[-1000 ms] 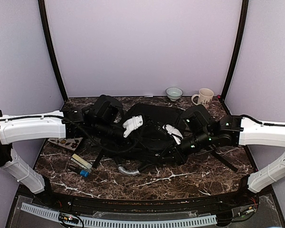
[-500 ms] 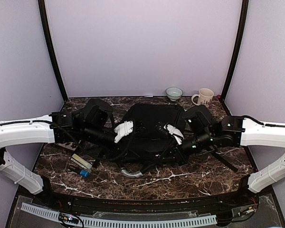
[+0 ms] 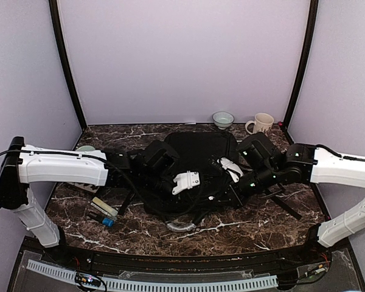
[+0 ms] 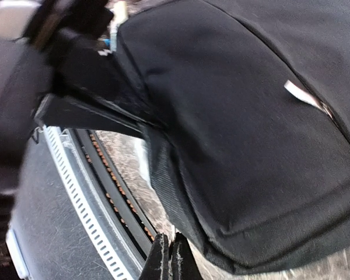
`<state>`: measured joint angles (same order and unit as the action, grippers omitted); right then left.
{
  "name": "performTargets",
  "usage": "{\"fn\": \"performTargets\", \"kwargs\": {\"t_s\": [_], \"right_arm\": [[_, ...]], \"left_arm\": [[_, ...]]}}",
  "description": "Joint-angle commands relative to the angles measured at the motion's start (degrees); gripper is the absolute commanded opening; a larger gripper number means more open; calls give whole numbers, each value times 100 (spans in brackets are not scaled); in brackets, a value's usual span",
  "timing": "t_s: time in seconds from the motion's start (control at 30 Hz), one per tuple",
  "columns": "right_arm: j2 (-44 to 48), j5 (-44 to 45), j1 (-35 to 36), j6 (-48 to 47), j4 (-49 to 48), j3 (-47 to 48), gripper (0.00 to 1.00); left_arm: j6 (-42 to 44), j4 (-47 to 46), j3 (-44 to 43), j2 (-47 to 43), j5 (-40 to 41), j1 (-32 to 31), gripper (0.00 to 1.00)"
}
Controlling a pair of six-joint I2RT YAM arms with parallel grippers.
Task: Pack the student bag
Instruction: Unzip the largest pocket of the student bag.
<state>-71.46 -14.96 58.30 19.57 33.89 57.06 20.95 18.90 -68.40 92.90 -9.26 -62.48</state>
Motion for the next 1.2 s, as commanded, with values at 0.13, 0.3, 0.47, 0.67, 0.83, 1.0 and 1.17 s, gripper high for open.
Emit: {"fn": "performTargets", "kwargs": {"t_s": [0.13, 0.3, 0.47, 0.67, 0.83, 1.0, 1.17], "right_arm": [[51, 876, -339, 495, 846, 205, 0], [-259, 1230, -611, 510, 640, -80, 0], [-709, 1497, -759, 591, 200, 79, 0], [-1054, 550, -762, 363, -530, 196, 0], [-1090, 193, -735, 154, -979, 268, 0], [-919, 426, -713, -128, -1285, 111, 0], [-717, 1038, -759, 127, -1738, -146, 0]], "left_arm": [[170, 1023, 320, -583, 1247, 124, 0], [-190, 1205, 497, -1268, 1111, 192, 0], [-223, 1404, 876, -1746, 1281, 192, 0], [-351, 1683, 833, -2012, 1277, 192, 0], [-727, 1447, 712, -2135, 1021, 192, 27], [-1090, 1280, 712, -2207, 700, 183, 95], [-1320, 1093, 888, -2302, 901, 184, 99]]}}
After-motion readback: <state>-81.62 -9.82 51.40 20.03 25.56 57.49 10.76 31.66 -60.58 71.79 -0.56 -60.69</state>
